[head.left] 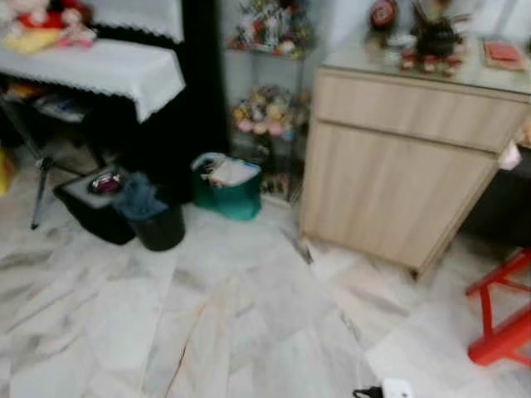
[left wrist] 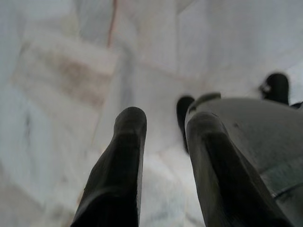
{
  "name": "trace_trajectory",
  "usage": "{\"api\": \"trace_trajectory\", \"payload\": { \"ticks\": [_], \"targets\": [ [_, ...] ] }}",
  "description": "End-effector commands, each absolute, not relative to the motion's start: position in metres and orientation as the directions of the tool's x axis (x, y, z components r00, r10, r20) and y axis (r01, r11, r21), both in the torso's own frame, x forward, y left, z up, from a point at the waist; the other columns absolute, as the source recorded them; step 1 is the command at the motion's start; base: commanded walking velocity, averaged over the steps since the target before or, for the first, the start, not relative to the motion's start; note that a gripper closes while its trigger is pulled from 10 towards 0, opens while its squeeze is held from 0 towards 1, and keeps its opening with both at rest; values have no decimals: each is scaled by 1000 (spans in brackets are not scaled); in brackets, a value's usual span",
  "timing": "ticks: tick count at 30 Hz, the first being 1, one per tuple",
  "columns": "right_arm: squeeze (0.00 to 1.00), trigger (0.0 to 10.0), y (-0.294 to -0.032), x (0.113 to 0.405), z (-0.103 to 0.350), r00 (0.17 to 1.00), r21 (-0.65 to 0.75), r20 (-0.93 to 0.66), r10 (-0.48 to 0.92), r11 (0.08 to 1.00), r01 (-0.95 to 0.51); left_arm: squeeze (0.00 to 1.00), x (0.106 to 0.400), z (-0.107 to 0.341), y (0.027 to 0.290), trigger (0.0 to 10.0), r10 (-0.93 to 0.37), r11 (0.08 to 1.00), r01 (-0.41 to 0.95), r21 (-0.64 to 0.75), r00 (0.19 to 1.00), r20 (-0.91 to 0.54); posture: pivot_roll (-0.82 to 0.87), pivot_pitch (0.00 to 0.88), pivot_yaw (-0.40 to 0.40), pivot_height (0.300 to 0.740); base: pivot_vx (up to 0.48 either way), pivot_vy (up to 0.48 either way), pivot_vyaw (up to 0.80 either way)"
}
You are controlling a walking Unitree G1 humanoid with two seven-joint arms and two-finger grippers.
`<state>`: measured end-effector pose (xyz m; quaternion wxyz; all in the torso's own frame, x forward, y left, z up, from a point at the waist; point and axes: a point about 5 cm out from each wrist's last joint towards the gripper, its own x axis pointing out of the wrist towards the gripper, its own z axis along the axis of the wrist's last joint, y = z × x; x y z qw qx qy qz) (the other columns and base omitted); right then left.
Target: Hang keys on a hook
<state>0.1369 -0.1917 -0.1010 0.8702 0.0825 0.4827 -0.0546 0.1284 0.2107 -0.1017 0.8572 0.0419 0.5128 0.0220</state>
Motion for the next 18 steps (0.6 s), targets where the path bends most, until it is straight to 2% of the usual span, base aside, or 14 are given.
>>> {"api": "trace_trajectory", "payload": {
  "ticks": [1,8,18],
  "targets": [
    [0,10000,-188,136,-102,521,109,-853,-45,959,261,0,126,-102,214,10000,85,996,-4,94,467,-880,44,0,-6,740,0,0,-800],
    [0,10000,-188,135,-103,514,115,-855,-64,944,308,0,126,-102,214,10000,79,996,7,92,465,-882,34,0,-6,740,0,0,-800],
    [0,10000,-190,137,-102,516,116,-854,-63,944,308,0,128,-102,212,10000,64,996,27,87,469,-881,23,0,-9,740,0,-292,-800]
  ]
}}
